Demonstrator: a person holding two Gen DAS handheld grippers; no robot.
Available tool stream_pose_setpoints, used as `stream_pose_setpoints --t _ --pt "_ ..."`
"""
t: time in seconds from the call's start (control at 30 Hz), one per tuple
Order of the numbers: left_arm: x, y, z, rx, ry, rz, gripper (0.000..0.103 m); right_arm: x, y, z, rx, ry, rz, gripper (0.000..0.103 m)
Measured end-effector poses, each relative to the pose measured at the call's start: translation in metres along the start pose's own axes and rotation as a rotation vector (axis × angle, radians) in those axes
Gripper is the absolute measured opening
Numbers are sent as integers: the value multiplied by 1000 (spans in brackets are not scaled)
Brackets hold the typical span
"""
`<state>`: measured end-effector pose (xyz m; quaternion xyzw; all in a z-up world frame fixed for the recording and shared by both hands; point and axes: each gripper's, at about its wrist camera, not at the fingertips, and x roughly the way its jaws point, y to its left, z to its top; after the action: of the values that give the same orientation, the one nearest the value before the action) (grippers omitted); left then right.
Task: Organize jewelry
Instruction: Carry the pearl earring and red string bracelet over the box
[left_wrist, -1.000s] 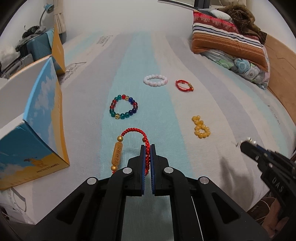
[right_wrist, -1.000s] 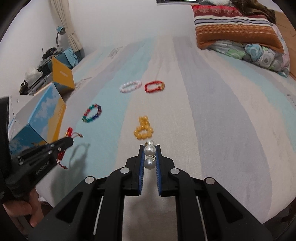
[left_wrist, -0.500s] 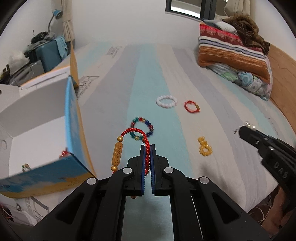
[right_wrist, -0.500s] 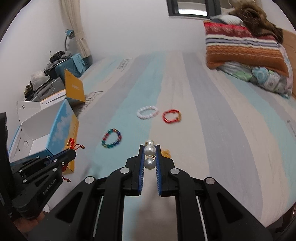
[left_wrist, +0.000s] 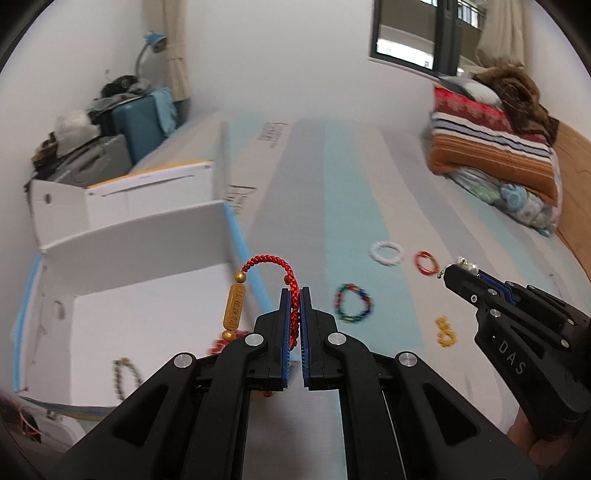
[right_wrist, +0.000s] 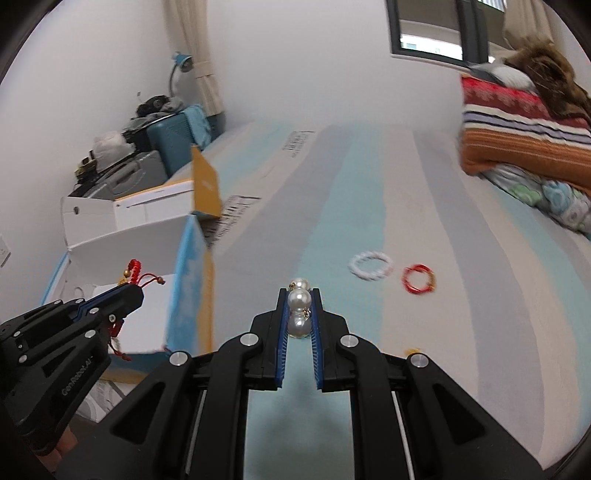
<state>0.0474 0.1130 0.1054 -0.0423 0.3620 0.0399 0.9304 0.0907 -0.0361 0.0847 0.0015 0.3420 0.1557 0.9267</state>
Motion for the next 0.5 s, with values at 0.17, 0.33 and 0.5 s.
stream_pose_setpoints --t 0.17,0.33,0.5 --pt "-11 45 1 -46 -3 63 4 10 52 11 -53 0 45 10" --pt "-12 98 -4 -101 12 150 4 27 107 12 -99 37 130 10" --pt "-2 150 -20 -172 72 211 4 46 156 5 -149 79 163 10"
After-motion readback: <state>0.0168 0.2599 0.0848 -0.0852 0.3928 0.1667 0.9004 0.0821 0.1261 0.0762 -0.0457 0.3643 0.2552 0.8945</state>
